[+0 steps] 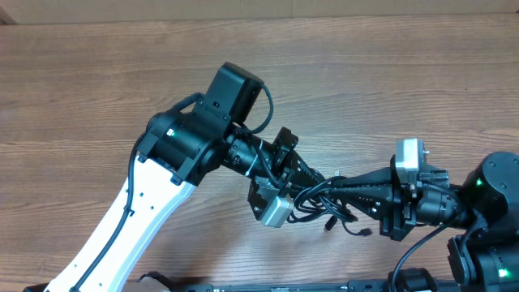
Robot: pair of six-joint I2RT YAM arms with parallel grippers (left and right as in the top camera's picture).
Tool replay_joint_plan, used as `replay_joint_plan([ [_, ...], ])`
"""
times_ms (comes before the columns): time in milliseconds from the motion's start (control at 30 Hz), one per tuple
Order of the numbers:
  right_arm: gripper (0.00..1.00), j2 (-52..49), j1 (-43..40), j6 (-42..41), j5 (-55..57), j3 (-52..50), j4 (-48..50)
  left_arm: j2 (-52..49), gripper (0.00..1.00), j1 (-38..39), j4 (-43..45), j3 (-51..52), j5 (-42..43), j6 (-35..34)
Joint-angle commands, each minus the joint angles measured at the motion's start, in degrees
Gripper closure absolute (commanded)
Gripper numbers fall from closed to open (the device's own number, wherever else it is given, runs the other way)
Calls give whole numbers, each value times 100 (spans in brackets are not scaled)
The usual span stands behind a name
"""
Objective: Untangle cables
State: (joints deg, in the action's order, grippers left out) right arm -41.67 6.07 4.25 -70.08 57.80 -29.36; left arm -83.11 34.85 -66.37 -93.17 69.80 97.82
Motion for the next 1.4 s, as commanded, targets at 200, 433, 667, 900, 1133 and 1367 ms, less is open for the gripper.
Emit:
replay_joint_plan([
  [200, 96, -9, -20, -17, 1558, 39, 262, 24, 96, 179, -376, -96, 328, -81],
  [433, 96, -9, -20, -15, 2186, 39, 378, 22, 96, 205, -627, -96, 321, -81],
  [667, 96, -9, -20, -13, 2704, 39, 623, 22, 96, 299, -920, -96, 326, -79],
  [900, 96, -9, -20, -15, 2916, 39, 623, 22, 96, 391, -968, -96, 205, -79],
  [1133, 75, -9, -20, -413, 3040, 39, 203, 24, 96, 293, -953, -96, -127, -79],
  [1367, 37, -9, -20, -535, 2911, 42, -544, 24, 96, -101, -946, -96, 20, -79],
])
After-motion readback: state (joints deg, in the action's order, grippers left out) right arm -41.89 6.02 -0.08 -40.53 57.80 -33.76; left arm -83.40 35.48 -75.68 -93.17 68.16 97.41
